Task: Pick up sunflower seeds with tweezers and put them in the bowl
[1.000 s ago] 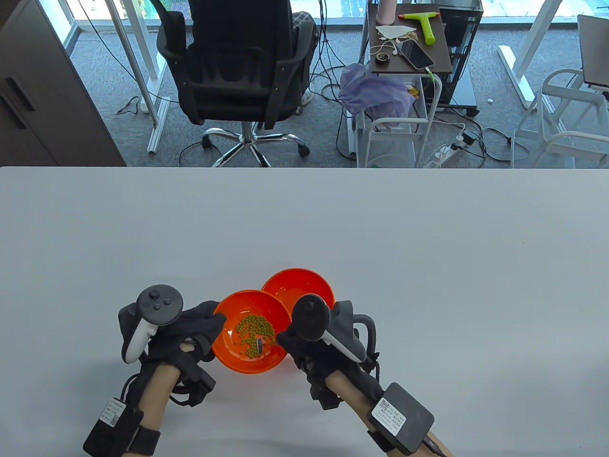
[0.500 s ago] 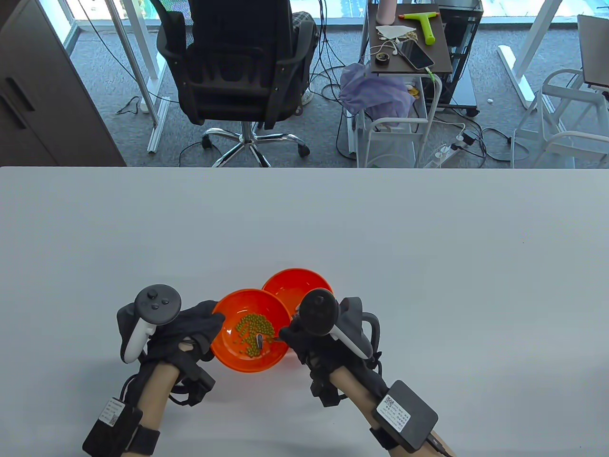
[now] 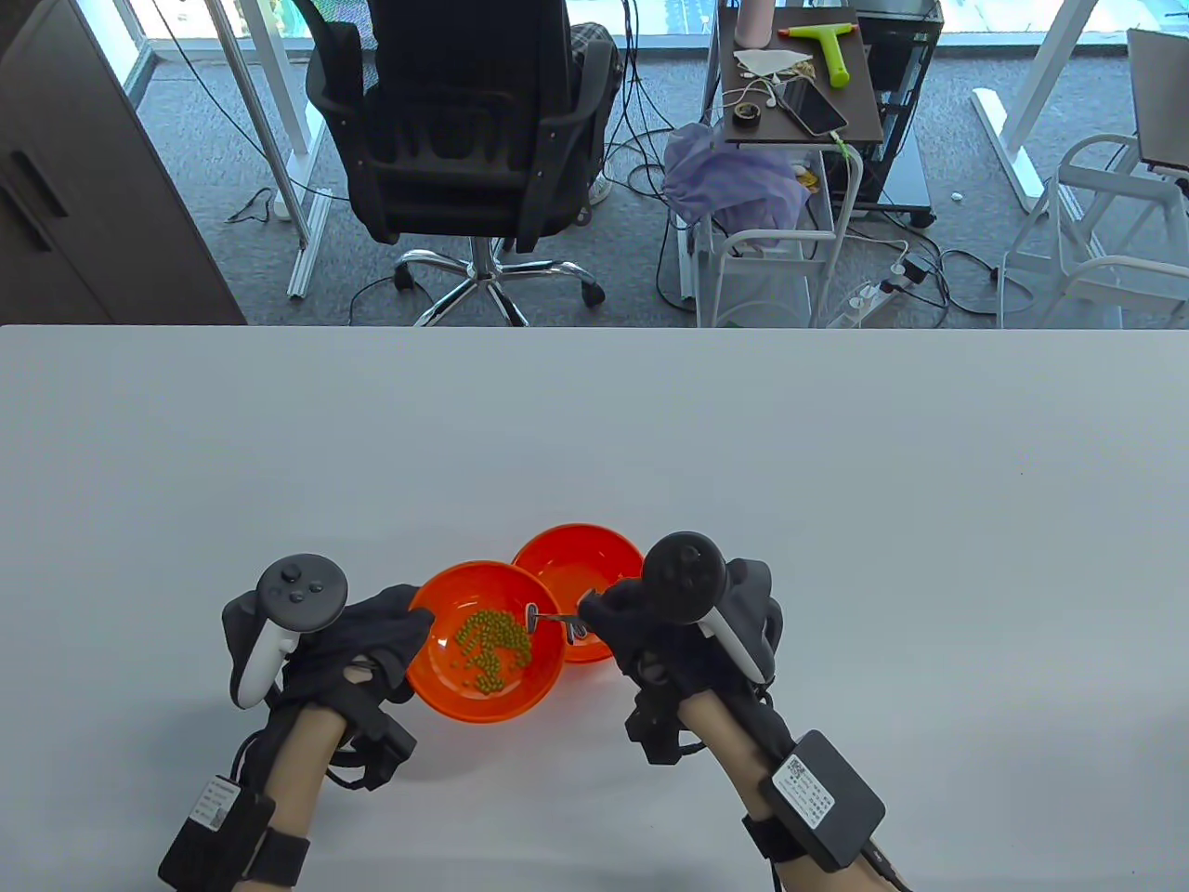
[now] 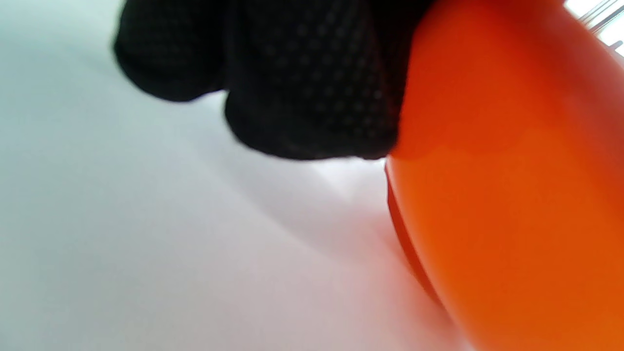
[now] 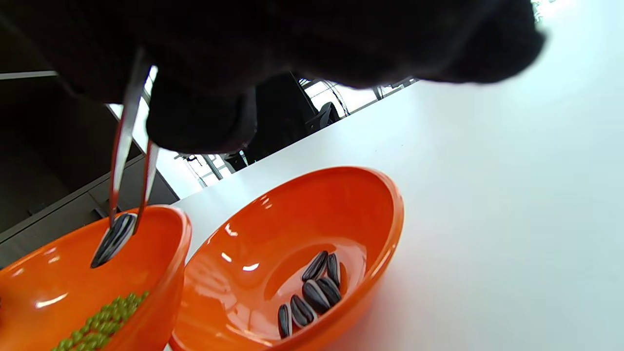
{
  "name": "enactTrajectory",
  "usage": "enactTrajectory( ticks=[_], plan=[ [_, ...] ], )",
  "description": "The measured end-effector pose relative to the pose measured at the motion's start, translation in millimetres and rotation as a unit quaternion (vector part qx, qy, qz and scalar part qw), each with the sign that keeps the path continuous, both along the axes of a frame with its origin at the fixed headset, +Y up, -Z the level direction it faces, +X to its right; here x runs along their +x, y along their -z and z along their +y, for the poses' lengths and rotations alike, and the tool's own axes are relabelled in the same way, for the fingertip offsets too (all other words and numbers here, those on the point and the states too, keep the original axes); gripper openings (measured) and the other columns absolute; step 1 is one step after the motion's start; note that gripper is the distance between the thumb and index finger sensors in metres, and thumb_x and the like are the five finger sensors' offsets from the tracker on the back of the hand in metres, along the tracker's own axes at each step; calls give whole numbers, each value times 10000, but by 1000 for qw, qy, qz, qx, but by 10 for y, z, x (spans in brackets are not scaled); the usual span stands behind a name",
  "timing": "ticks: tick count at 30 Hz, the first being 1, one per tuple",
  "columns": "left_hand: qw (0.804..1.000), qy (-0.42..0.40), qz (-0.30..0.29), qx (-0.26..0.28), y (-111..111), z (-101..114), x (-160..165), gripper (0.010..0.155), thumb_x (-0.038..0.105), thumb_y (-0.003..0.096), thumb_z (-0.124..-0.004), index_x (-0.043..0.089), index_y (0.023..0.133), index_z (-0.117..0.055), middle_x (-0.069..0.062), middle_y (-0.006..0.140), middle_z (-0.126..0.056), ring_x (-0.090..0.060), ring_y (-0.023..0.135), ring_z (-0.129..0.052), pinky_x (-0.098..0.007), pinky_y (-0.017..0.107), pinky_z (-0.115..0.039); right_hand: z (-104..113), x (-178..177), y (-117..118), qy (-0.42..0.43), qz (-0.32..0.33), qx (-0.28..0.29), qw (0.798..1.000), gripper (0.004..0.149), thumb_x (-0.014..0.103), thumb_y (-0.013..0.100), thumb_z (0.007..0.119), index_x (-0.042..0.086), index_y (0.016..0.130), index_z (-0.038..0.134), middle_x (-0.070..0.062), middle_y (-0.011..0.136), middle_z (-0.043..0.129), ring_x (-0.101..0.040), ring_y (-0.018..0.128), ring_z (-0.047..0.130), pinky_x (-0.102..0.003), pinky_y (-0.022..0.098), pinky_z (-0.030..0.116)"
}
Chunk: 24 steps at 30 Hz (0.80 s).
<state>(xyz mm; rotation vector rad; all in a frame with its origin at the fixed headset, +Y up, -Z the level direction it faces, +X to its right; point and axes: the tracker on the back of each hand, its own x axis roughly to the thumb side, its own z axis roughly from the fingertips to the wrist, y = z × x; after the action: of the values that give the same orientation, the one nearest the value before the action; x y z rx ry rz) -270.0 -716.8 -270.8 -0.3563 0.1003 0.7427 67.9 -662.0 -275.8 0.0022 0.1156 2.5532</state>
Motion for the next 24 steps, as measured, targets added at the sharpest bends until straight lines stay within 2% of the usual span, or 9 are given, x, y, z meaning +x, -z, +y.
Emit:
enactTrajectory(
  ticks=[5, 11, 18, 24],
  plan=[
    [1000, 0, 2, 0, 0, 2, -11, 495, 417, 475, -767, 174, 901, -835, -58, 458, -1050, -154, 186, -1059, -410, 310, -933, -19, 168, 75, 10, -29, -7, 1000, 367, 523, 319, 889, 235, 420, 1093, 161, 173, 953, -116, 72, 954, -358, 270, 896],
    [1000, -1, 3, -1, 2, 4, -19, 491, 416, 474, -768, 175, 897, -839, -58, 457, -1050, -155, 185, -1059, -410, 307, -934, -218, 303, 185, -4, -62, -32, 998, 368, 524, 320, 887, 236, 422, 1092, 164, 173, 952, -114, 72, 955, -357, 271, 897],
    [1000, -2, 2, -1, 5, 4, -21, 493, 417, 475, -767, 176, 898, -837, -59, 457, -1051, -154, 186, -1059, -410, 309, -934, -417, 314, 238, -23, -75, -48, 996, 375, 535, 319, 881, 243, 426, 1091, 169, 175, 955, -108, 72, 957, -352, 268, 899],
    [1000, -3, 3, -1, 6, 3, -25, 494, 418, 475, -767, 175, 899, -837, -57, 458, -1050, -155, 186, -1059, -411, 309, -933, -447, 317, 236, -42, -82, -39, 995, 386, 547, 319, 874, 249, 443, 1087, 173, 184, 958, -107, 81, 961, -353, 275, 899]
  ],
)
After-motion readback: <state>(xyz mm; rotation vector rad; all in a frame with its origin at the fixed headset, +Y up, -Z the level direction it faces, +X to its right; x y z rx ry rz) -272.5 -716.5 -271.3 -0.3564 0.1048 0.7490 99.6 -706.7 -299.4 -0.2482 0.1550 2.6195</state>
